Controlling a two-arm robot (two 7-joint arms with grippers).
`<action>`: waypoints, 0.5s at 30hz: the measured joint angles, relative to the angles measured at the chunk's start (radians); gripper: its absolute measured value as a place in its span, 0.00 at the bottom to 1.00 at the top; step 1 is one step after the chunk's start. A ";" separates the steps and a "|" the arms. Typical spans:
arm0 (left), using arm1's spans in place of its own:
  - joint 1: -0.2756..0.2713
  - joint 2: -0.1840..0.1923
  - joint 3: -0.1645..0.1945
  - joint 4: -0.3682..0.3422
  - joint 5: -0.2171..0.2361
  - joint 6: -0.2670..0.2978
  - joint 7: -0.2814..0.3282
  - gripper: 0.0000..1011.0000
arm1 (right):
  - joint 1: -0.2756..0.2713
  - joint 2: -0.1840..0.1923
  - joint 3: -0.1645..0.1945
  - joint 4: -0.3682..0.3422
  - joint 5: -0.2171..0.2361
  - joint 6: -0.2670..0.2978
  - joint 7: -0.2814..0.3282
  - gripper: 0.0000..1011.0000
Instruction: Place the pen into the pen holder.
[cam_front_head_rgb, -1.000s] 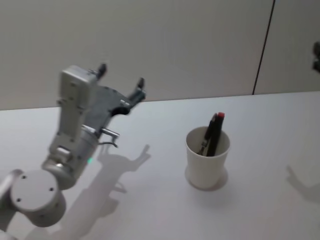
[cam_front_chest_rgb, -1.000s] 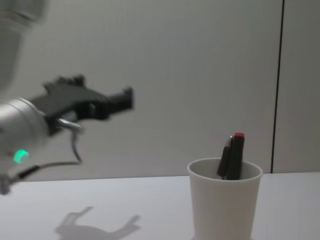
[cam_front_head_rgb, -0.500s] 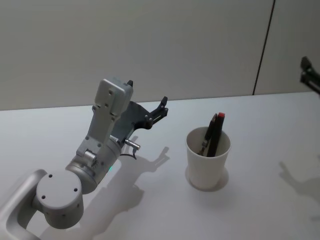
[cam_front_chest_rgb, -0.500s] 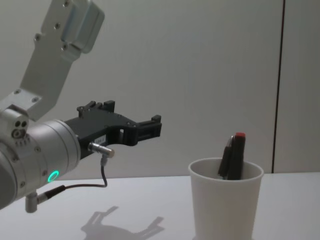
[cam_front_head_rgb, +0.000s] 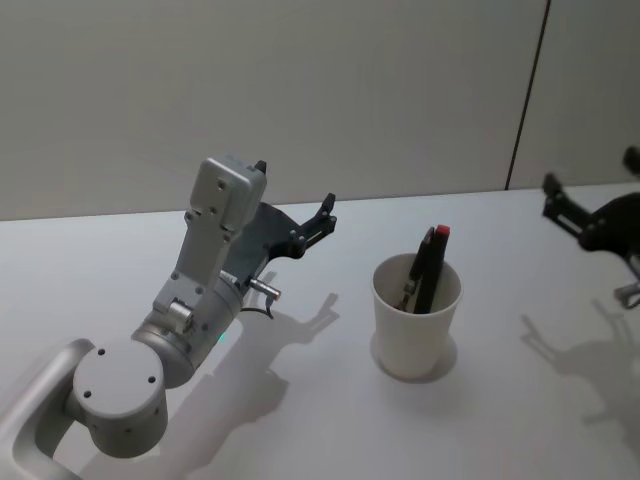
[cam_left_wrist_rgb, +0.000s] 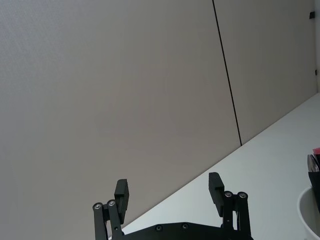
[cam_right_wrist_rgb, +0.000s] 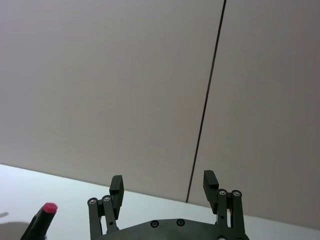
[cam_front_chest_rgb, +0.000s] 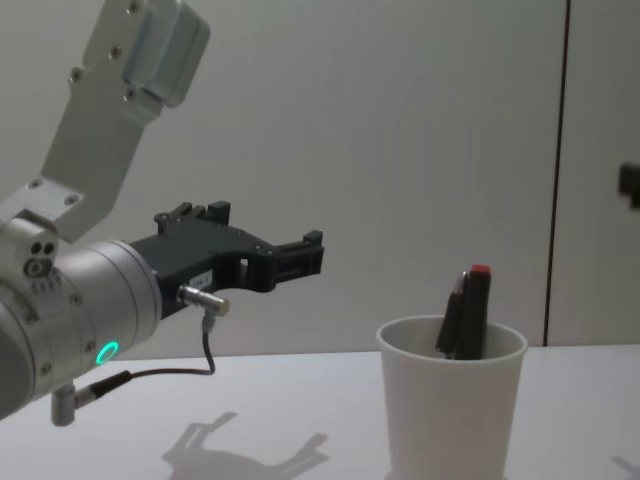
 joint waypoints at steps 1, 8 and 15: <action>0.000 0.000 0.000 0.000 0.000 0.000 0.000 0.99 | 0.001 -0.006 -0.002 0.007 0.000 -0.002 0.005 0.99; 0.000 0.000 0.000 0.000 -0.001 0.000 0.000 0.99 | 0.018 -0.069 -0.026 0.089 0.002 -0.025 0.054 0.99; 0.000 0.000 0.000 0.000 -0.001 0.000 0.000 0.99 | 0.027 -0.105 -0.040 0.135 0.003 -0.037 0.082 0.99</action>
